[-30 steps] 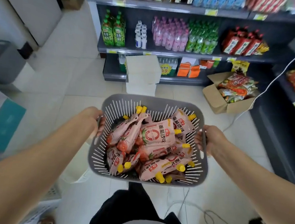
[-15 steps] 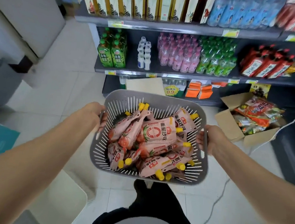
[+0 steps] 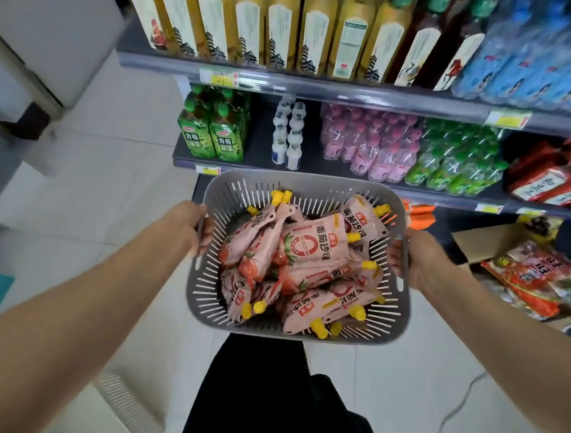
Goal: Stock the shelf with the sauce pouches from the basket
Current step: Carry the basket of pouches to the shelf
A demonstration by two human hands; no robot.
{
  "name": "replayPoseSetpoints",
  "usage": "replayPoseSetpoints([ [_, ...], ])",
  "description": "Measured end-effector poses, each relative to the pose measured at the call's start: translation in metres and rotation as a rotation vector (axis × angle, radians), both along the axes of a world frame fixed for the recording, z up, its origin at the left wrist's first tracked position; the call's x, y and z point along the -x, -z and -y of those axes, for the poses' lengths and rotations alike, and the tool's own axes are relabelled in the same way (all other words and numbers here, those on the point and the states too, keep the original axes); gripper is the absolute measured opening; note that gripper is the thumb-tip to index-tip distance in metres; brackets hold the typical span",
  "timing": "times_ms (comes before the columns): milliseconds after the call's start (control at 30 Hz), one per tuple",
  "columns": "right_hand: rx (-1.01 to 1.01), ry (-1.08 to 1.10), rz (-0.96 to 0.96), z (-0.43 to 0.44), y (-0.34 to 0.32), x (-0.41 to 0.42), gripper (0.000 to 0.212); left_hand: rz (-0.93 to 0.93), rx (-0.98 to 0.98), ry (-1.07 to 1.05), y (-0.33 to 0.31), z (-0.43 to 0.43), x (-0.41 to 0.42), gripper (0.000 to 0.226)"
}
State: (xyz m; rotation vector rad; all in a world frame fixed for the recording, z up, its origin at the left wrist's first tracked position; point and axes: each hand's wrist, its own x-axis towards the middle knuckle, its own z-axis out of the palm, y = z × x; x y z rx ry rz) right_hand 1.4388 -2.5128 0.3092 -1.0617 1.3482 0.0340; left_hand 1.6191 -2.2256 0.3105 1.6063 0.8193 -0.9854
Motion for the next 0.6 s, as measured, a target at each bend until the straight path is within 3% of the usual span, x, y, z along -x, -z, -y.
replayPoseSetpoints([
  [300, -0.01, -0.006, -0.05, 0.036, 0.048, -0.107, 0.031, 0.004, -0.038, 0.029, 0.047, 0.045, -0.113, 0.041],
  [600, -0.014, -0.003, -0.062, 0.068, 0.092, -0.171, 0.036, 0.032, -0.044, 0.055, 0.092, 0.077, -0.174, 0.041],
])
